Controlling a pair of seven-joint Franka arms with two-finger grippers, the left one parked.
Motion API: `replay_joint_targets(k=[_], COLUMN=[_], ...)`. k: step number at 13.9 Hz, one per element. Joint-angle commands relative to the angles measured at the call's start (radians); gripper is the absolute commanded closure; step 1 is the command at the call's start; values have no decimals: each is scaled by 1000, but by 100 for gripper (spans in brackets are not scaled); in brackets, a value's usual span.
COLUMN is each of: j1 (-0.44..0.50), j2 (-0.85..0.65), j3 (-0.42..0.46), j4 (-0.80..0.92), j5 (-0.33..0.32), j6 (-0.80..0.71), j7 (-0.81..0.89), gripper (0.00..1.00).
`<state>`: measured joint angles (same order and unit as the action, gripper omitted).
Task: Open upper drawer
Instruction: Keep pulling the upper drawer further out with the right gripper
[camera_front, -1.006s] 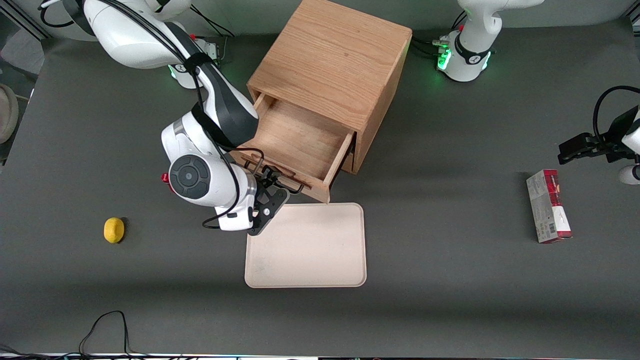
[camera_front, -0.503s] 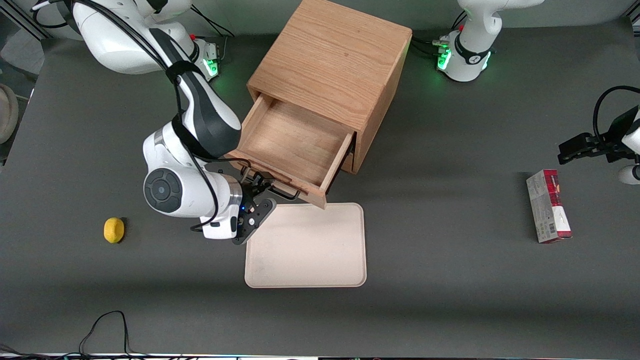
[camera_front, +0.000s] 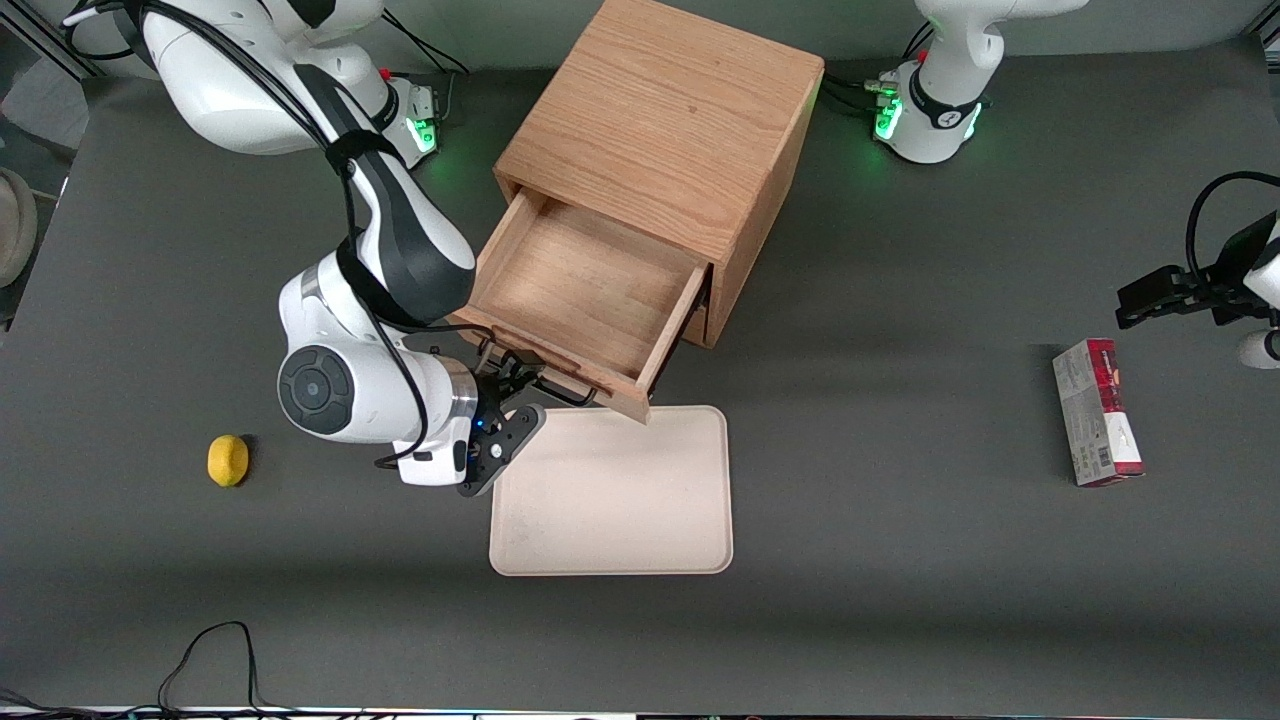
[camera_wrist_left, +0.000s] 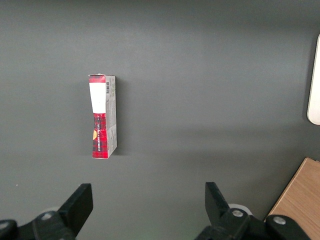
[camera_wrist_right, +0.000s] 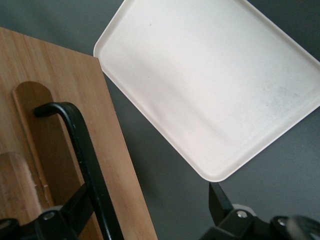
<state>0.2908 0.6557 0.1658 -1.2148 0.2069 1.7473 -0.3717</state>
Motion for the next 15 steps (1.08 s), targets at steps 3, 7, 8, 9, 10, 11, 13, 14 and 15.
replay_joint_targets(k=[3,7,8,9,10,11,13,14,15], j1=[-24,-32,-33,-33,-36,-38,-38,-38,-41], j2=[51,59,61,61,61,62,61,62,62], j3=[4,4,3,1,0,1,0,0,-2], j4=[67,78,84,90,92,98,104,110,110], j5=[20,20,20,20,19,20,17,17,17], j6=[-6,-6,-6,-8,-6,-6,-8,-8,-8], j7=[-44,-44,-44,-44,-44,-44,-43,-43,-44], gripper=[0,0,0,0,0,0,0,0,0])
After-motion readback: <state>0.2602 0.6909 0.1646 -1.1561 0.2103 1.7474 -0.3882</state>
